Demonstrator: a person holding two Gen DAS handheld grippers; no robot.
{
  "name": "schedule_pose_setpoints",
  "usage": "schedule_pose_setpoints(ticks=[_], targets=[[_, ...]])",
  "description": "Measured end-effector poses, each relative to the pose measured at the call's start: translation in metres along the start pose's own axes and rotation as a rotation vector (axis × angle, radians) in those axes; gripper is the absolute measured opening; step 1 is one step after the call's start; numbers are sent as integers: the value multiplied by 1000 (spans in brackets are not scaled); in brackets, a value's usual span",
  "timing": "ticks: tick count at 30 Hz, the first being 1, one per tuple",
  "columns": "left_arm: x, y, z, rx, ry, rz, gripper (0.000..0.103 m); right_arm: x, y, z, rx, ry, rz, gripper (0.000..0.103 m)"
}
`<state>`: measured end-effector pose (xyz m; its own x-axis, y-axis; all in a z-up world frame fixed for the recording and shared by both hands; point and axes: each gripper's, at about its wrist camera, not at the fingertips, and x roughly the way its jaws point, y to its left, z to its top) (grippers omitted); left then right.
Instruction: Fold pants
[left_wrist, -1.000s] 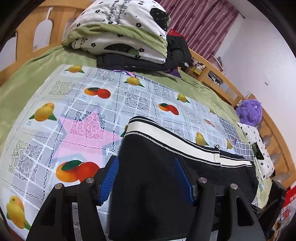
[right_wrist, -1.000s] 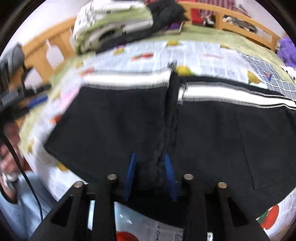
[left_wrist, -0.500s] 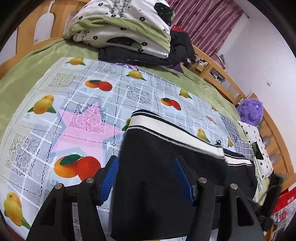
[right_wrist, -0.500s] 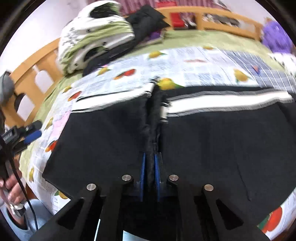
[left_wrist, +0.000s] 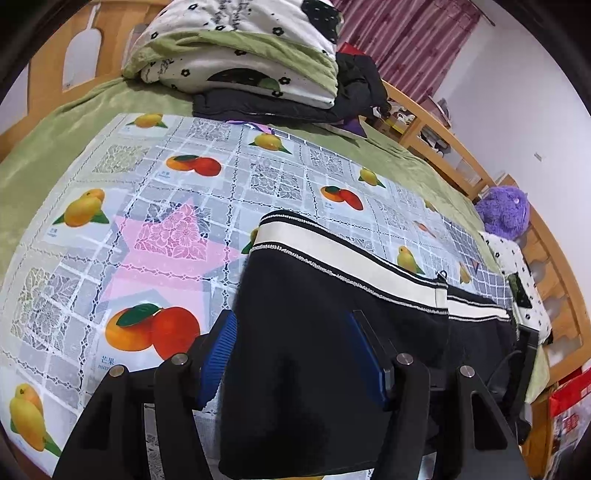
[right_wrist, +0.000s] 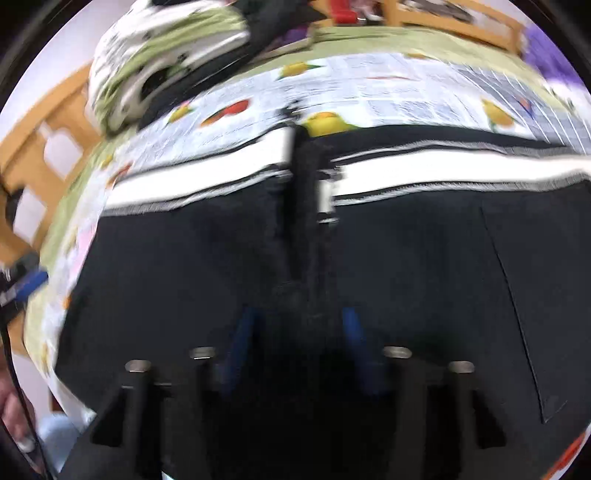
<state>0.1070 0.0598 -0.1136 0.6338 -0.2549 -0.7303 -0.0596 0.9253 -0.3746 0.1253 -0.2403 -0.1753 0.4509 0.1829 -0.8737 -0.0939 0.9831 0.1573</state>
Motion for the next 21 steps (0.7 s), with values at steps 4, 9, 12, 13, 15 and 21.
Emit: schedule_pose_setpoints(ticks=[4,9,12,13,15,21], targets=[[-1,-8,-3,35,-11,16,59,-32,1,4,-13,-97,21,13],[1,-13,-6,51,-2,15,59,-65,-19,8,35,-162,14,13],[1,-14,-6,54,-1,16,59,-52,-33,5,67,-99,-11,13],[1,-15,-6,55,-1,16,59,-44,-37,1,79,-69,-9,13],[2,-16,-7,59,1,19,60,-23,-39,-4,73,-1,-38,20],[3,-13,-6,54,6,19,60,-30,-45,-8,102,29,-46,29]])
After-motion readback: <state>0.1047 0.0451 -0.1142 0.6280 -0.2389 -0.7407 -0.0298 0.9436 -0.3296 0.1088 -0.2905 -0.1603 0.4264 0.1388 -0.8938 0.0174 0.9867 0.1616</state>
